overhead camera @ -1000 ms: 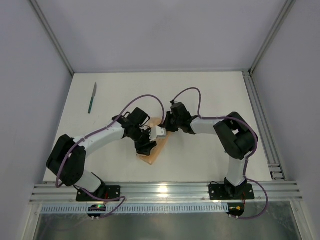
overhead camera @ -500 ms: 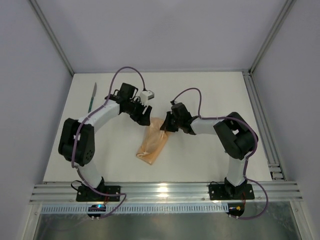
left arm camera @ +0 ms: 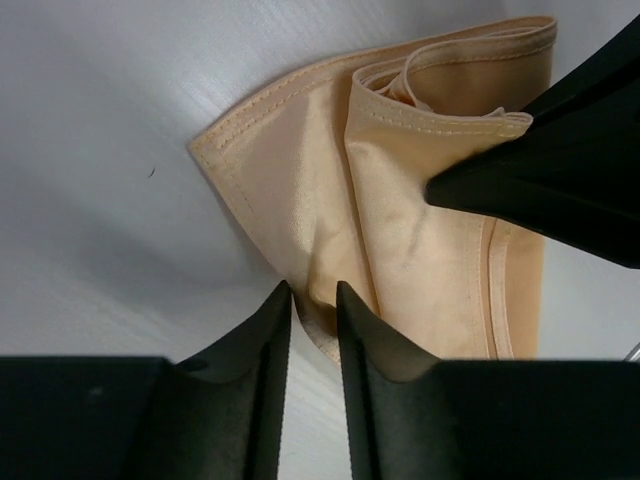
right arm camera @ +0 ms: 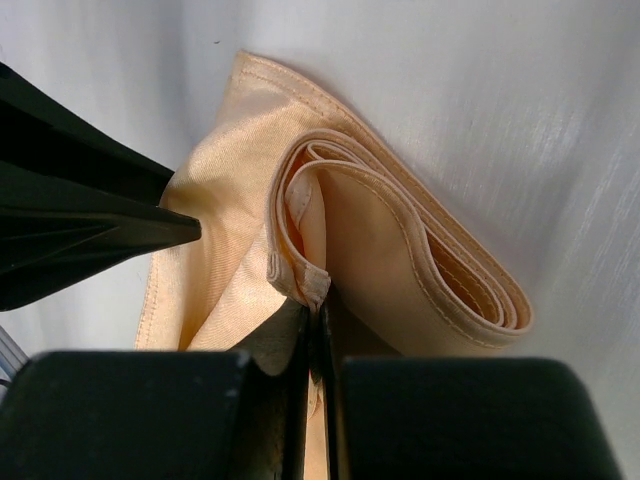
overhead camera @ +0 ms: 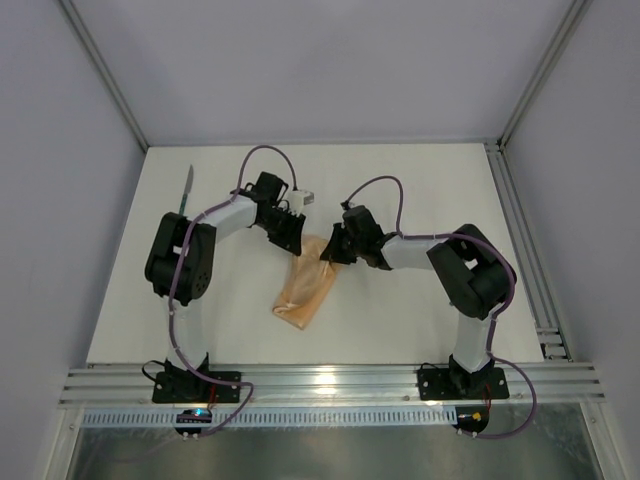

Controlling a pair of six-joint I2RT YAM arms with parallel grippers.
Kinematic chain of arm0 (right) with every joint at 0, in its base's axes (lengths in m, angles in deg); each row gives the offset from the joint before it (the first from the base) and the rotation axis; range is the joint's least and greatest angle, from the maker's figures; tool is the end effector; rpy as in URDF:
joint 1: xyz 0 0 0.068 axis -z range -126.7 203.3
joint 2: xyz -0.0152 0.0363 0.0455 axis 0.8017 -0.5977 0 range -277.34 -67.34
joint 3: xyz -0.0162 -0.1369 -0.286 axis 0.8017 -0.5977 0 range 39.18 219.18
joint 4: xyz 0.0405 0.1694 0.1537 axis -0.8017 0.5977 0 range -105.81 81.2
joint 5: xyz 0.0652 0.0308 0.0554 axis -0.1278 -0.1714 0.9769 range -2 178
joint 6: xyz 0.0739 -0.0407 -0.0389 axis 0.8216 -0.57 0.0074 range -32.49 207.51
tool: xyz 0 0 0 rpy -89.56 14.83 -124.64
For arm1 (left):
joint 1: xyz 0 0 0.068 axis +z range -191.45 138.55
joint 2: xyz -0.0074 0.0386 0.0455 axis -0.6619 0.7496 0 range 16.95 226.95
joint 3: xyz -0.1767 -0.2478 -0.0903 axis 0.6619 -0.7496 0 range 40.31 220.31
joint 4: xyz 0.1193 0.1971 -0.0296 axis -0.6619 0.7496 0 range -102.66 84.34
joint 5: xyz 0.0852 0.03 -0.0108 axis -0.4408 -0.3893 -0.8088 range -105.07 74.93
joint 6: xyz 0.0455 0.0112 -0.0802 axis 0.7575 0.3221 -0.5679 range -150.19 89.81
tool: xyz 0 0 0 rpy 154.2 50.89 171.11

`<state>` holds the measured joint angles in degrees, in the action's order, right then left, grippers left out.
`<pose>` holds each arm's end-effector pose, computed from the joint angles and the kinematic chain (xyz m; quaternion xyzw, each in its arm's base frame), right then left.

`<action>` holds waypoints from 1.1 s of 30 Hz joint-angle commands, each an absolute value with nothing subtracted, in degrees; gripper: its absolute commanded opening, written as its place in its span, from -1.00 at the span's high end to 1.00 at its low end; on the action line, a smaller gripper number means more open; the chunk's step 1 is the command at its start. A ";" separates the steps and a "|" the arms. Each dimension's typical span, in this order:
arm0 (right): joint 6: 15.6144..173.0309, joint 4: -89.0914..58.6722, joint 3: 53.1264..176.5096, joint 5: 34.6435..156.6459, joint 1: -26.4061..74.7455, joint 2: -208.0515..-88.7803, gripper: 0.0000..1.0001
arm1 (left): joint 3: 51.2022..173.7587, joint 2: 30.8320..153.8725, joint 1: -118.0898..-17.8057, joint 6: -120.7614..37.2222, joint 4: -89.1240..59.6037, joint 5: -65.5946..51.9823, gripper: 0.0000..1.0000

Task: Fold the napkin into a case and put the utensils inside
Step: Fold the 2/3-rectangle-folded napkin at the center of the board.

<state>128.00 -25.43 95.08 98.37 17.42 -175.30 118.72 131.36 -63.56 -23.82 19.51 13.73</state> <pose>0.3231 0.2522 0.1713 0.0003 0.9121 0.3132 0.2645 0.3656 -0.1921 0.1819 0.2796 0.9103 -0.2670 0.1482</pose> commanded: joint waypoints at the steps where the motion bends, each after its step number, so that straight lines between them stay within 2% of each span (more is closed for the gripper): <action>1: 127.41 -25.56 93.76 98.02 17.53 -176.14 0.93 | 120.21 130.15 -63.68 -25.18 18.46 17.88 0.55; 7: 127.85 -26.26 92.97 98.29 17.53 -175.88 0.93 | 119.06 126.99 -64.91 -23.43 16.96 20.88 1.00; 15: 129.52 -26.62 92.97 98.46 17.52 -176.14 0.92 | 115.99 121.19 -70.80 -17.98 15.20 18.25 1.00; 26: 131.45 -26.70 92.71 99.25 17.44 -174.92 0.90 | 116.42 125.14 -75.11 -15.77 18.02 11.40 0.95; 33: 131.01 -23.81 92.53 98.99 17.53 -170.62 0.56 | 114.49 123.82 -75.11 -16.04 16.17 8.31 0.88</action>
<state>131.39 -26.53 93.38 99.93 17.46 -174.34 115.20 125.00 -74.75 -16.41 17.45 9.60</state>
